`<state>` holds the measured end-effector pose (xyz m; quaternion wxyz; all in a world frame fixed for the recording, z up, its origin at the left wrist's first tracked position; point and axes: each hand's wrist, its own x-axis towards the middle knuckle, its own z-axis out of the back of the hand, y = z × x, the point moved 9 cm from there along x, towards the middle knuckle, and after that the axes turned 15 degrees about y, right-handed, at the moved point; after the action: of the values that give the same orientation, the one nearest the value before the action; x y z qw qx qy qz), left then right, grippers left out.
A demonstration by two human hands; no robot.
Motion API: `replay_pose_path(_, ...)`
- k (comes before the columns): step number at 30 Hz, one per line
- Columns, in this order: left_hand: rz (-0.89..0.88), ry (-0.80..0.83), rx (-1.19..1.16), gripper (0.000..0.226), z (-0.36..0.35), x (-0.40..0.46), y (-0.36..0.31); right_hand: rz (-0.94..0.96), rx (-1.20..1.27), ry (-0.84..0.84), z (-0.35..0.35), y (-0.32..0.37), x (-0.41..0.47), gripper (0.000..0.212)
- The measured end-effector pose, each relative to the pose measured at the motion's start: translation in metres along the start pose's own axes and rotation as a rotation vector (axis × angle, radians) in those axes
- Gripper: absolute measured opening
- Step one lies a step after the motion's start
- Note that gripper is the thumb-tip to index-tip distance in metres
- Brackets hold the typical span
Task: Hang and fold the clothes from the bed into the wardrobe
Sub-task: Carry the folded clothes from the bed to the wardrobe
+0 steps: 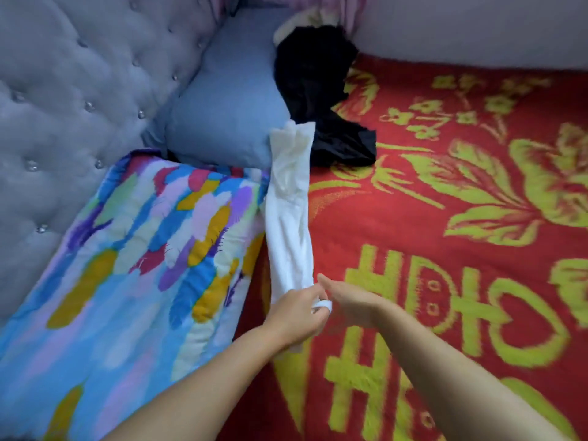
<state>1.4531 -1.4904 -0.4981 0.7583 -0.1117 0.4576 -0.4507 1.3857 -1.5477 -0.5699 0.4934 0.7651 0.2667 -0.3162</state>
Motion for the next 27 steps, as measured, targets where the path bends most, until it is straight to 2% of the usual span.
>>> replay_pose_path(2, -0.034, -0.005, -0.144, 0.026, 0.007, -0.018, -0.044, 0.028, 0.042, 0.064, -0.01, 0.016, -0.046, 0.052)
replay_pose_path(7, -0.15, -0.156, -0.442, 0.018, 0.045, -0.072, -0.158, 0.212, -0.08, 0.062, -0.002, 0.06, -0.189, 0.059)
replay_pose_path(10, -0.218, -0.158, -0.597, 0.02, 0.063, -0.101, -0.209, 0.307, -0.239, 0.107, -0.013, 0.084, -0.27, 0.043)
replay_pose_path(11, -0.245, -0.131, -0.668, 0.02, 0.067, -0.108, -0.226, 0.319, -0.349, 0.075, -0.017, 0.092, -0.295, 0.035)
replay_pose_path(13, -0.312, -0.066, -0.694, 0.019, 0.076, -0.124, -0.259, 0.335, -0.623, -0.144, -0.012, 0.11, -0.334, 0.019)
replay_pose_path(16, -0.418, -0.069, -0.552, 0.027, 0.106, -0.158, -0.305, 0.233, -0.997, -0.58, 0.018, 0.128, -0.399, 0.02)
replay_pose_path(18, -0.458, -0.098, -0.476, 0.023, 0.131, -0.178, -0.322, 0.123, -1.076, -0.772, 0.045, 0.128, -0.441, 0.024)
replay_pose_path(22, -0.437, -0.245, -0.464, 0.01, 0.173, -0.204, -0.328, 0.204, -0.945, -0.96, 0.07, 0.138, -0.523, 0.014)
replay_pose_path(25, -0.377, -0.328, -0.668, 0.003, 0.186, -0.208, -0.319, 0.349, -0.936, -0.991, 0.058, 0.162, -0.558, 0.017)
replay_pose_path(27, -0.37, -0.369, -0.813, 0.01, 0.19, -0.213, -0.321, 0.385, -0.974, -1.049, 0.05, 0.173, -0.58, 0.019)
